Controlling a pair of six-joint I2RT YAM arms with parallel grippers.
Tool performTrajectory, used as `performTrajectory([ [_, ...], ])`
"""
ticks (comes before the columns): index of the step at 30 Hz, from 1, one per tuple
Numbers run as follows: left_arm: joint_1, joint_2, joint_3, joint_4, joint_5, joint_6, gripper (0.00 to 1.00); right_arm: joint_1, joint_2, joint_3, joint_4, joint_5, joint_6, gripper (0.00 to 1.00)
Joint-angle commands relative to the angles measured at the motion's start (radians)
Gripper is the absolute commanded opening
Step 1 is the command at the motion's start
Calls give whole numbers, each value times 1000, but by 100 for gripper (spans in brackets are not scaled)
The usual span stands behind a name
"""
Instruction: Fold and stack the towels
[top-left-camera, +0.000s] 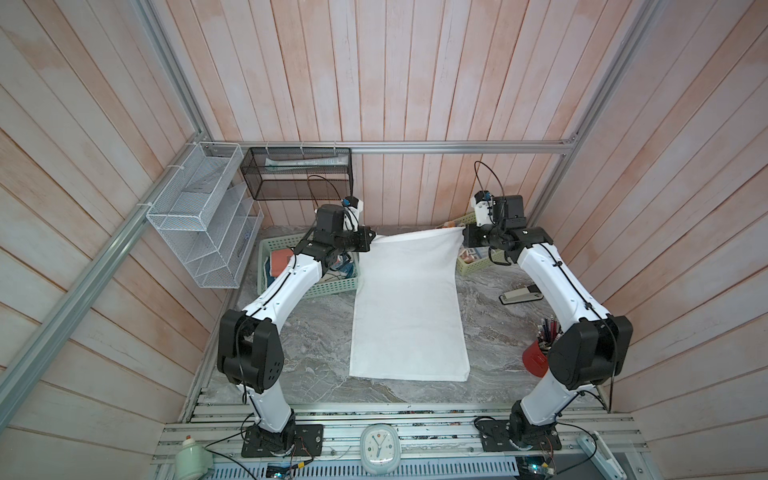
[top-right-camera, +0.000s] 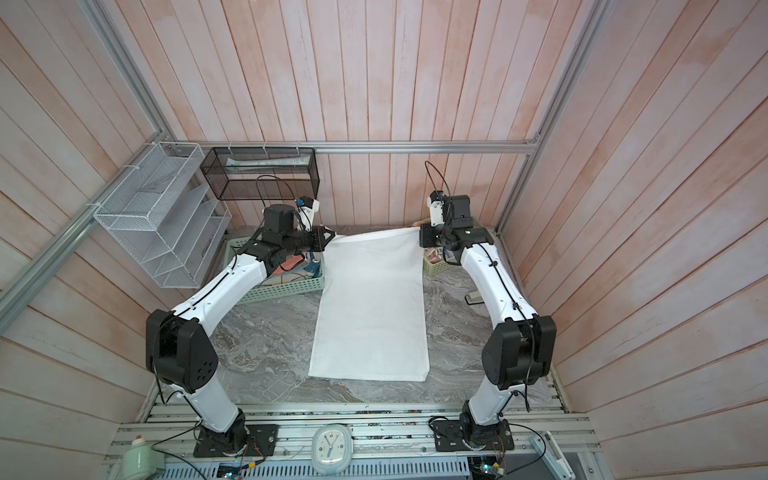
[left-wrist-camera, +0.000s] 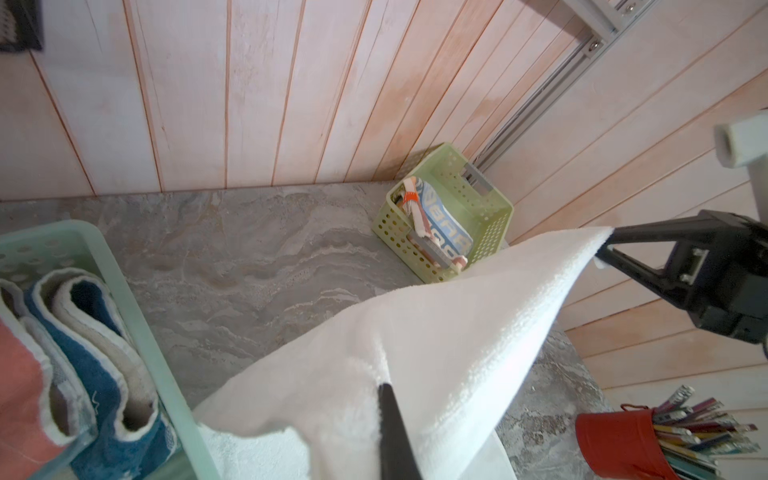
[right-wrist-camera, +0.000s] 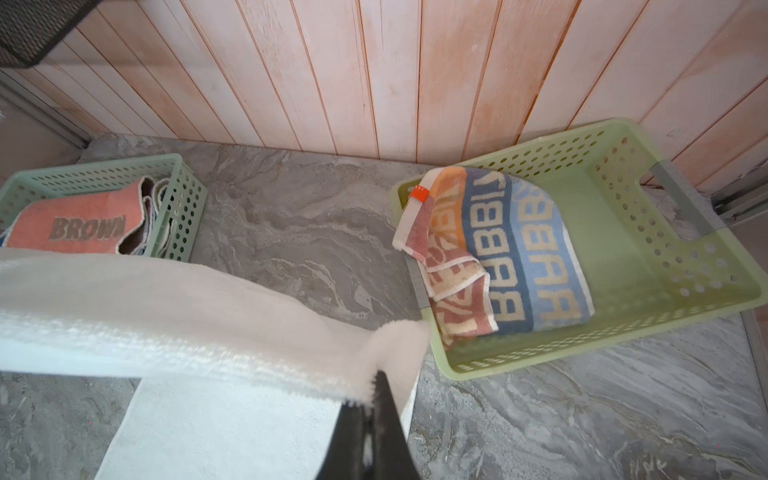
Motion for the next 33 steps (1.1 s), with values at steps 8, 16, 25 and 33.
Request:
performTrajectory([
  [8,-48,-228,-521,78,9,-93,0,-5,-274,-539,-3,-37,103,0],
  [16,-119,-242,-909,333,-15,-279,0,58,-280,-920,253,-137,262,0],
  [25,-79,-112,-837,354,-51,-206,0,45,-134,-817,262,-65,192,0],
  [33,27,28,-627,305,-15,-87,0,5,13,-611,235,-36,111,0],
])
